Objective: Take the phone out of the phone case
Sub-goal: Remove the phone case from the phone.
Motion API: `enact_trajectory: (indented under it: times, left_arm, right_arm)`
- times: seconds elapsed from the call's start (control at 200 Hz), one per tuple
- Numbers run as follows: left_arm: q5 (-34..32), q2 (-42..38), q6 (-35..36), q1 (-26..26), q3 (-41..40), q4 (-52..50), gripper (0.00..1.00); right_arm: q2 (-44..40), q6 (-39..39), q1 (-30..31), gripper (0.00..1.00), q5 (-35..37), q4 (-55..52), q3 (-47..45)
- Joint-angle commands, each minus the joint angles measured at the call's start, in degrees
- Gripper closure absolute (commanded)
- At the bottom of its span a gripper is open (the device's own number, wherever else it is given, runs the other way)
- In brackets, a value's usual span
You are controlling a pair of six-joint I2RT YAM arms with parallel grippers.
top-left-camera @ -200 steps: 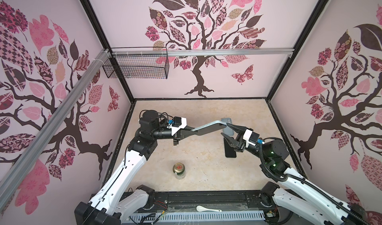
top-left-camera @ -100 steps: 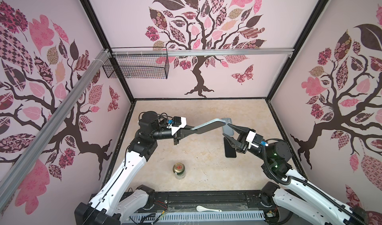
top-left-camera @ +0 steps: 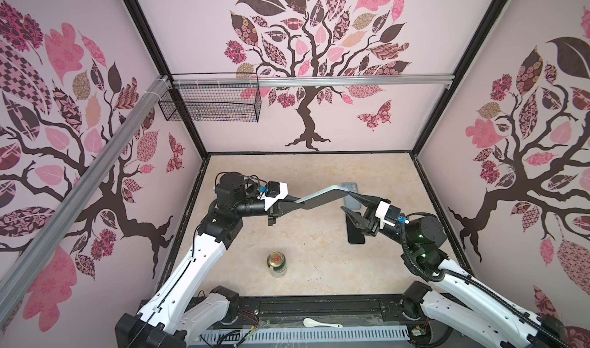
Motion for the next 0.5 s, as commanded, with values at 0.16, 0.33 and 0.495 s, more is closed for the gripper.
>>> enact_trajectory:
  times: [0.16,0.33,0.495]
  left_arm:
    - [4.9,-0.1,2.0,-0.4,1.1,-1.3,1.0]
    - [6.7,0.9,7.7,-0.9,3.8,-9.6,1.0]
    - [7.1,0.6,8.8,-1.0,4.2,-11.0,1.0]
  right_arm:
    - [1.0,0.3,0.0,0.54,-2.2,-1.3,3.4]
    - [1.5,0.5,0.0,0.54,-1.9,-2.6,3.8]
    - [2.0,0.7,0.0,0.55,-1.1,-7.0,5.3]
